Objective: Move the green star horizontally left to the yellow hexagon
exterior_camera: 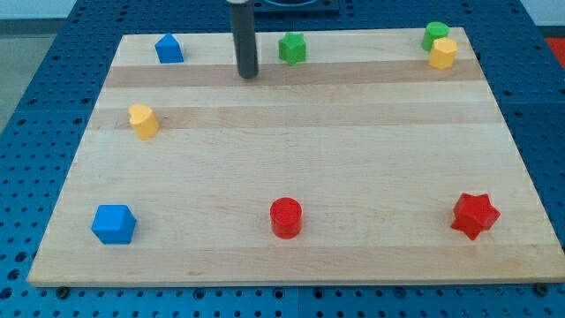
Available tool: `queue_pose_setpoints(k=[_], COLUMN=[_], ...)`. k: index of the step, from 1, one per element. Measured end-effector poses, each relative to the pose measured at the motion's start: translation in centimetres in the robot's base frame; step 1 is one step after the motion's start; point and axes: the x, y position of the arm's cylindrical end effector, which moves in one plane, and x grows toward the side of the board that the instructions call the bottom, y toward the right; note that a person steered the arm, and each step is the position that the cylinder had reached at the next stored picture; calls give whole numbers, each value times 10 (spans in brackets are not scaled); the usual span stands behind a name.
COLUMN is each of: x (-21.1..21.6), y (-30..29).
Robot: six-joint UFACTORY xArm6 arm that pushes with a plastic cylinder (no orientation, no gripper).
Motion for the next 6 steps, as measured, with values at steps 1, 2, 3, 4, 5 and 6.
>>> queue_pose_setpoints(k=[1, 2, 3, 4, 5, 6], x=[-32, -43, -45, -45, -45, -45], y=[-15, -4, 23, 60, 97, 123])
